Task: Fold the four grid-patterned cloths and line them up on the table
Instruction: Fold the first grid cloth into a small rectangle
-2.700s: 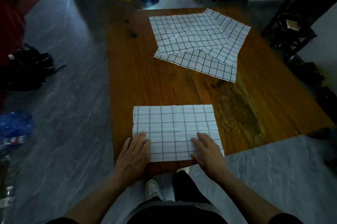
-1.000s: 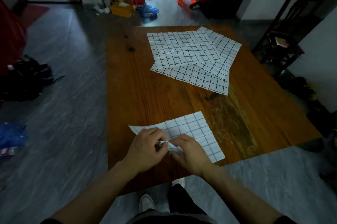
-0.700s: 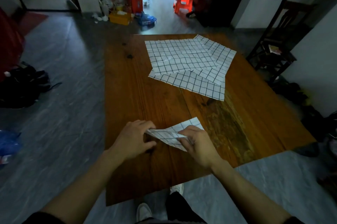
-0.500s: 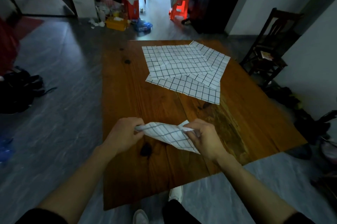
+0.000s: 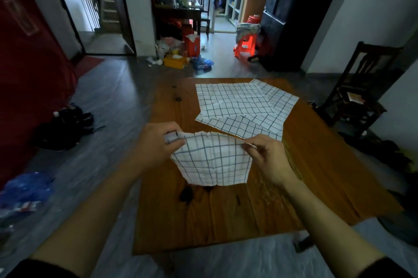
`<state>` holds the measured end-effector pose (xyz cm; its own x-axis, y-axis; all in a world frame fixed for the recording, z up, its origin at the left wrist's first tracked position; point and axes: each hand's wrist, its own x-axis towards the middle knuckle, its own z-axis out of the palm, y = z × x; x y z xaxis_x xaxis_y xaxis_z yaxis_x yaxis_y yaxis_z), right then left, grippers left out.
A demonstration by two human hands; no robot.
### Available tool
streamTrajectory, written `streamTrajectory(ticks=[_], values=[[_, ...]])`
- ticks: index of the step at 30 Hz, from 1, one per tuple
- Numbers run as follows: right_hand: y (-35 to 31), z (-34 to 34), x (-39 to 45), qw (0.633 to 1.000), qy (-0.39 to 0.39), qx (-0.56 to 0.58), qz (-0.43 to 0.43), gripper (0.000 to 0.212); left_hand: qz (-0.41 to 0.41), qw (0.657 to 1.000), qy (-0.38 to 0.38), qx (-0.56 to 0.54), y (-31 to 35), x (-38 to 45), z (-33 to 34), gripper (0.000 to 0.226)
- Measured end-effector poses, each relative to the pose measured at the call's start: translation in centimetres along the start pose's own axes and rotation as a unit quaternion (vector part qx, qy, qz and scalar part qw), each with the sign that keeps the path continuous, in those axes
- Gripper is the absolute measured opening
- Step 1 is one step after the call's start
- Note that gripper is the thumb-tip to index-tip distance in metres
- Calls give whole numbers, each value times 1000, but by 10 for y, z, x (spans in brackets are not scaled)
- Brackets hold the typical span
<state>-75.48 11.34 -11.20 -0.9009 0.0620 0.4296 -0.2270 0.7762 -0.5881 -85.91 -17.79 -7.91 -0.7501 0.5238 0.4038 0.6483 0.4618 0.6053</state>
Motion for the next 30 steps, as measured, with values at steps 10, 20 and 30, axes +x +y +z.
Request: streamTrajectory(ticks=[10,20,30], values=[[5,-36,-29,998,16,56,-32,21,-49,998,38,-7,74,-36,-1,13],[14,-22,-56,995,-19,97,-14,17,-110,990,78,-51,72,-68,19,14],[37,30,-2,985,-73,109,116,15,-188,975,78,-94,-14,-13,41,23]])
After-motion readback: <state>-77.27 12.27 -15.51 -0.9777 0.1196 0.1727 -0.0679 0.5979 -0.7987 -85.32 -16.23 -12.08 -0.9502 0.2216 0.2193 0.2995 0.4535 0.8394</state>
